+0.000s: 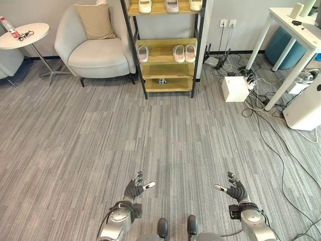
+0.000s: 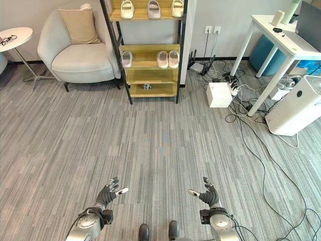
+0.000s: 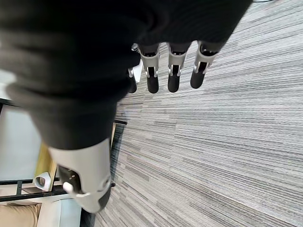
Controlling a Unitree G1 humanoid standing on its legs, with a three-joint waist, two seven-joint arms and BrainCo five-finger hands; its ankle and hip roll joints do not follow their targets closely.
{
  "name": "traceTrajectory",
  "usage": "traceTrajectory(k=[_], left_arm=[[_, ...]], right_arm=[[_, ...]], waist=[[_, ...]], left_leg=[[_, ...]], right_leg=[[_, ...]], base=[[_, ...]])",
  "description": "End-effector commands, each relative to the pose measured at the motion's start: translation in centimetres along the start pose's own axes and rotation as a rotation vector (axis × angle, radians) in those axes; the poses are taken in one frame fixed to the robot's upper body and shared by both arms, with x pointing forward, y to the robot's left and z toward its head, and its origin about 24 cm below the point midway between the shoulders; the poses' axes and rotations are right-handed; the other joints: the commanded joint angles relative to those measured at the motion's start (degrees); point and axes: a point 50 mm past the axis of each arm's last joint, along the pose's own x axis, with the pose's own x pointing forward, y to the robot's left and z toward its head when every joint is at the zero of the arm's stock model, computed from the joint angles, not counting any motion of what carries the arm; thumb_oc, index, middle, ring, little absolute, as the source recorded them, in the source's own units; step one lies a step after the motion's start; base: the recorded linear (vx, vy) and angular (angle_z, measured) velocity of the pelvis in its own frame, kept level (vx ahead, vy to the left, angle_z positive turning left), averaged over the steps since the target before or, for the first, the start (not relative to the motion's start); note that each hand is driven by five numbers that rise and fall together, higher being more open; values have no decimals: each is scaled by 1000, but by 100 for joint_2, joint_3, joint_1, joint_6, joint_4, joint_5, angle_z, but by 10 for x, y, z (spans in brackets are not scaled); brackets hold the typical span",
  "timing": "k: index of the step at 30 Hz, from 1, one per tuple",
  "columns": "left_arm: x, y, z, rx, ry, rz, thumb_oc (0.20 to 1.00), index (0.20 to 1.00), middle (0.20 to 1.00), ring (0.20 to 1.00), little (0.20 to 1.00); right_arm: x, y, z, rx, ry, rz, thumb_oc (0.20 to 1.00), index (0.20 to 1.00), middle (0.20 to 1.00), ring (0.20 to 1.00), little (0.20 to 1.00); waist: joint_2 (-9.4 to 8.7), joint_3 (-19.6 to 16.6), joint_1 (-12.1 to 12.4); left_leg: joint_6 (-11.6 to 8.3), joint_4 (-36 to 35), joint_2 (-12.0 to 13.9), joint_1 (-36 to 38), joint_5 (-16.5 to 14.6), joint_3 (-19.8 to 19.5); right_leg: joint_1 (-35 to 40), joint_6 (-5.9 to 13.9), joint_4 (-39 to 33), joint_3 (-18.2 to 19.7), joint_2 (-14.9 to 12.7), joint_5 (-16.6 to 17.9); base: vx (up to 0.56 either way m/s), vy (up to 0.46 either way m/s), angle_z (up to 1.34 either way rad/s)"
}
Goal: Arrange the slippers neatly on the shoe rack.
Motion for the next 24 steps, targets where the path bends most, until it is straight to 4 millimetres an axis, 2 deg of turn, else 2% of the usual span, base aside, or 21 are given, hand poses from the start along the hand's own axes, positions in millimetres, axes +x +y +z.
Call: traceTrajectory(k=[1,14,24], left_arm=[[7,0,17,2,-73,-4,1000,1000,1000,1000,1000],[6,4,19,-49,-84,30,1000,1000,1000,1000,1000],[4,-5,14,5,-69,-6,1000,1000,1000,1000,1000]], right_arm=[[3,0,17,-1,-87,-7,1000,1000,1000,1000,1000],[2,3,10,22,-56,-8,1000,1000,1000,1000,1000],[-4,0,8,-46,-61,8,1000,1000,1000,1000,1000]], waist=[[-190,-141,53],[-176,-171,25],[-145,-179,93]], left_leg=[[-259,-7,278,213,-654,-126],[-255,-7,264,276,-686,-112],[-253,-7,248,253,-695,-198]], right_leg=[[491,600,11,95,-488,-922],[550,592,11,105,-490,-943],[544,621,11,12,-504,-903]], base=[[0,0,0],[3,-1,0],[2,7,2]])
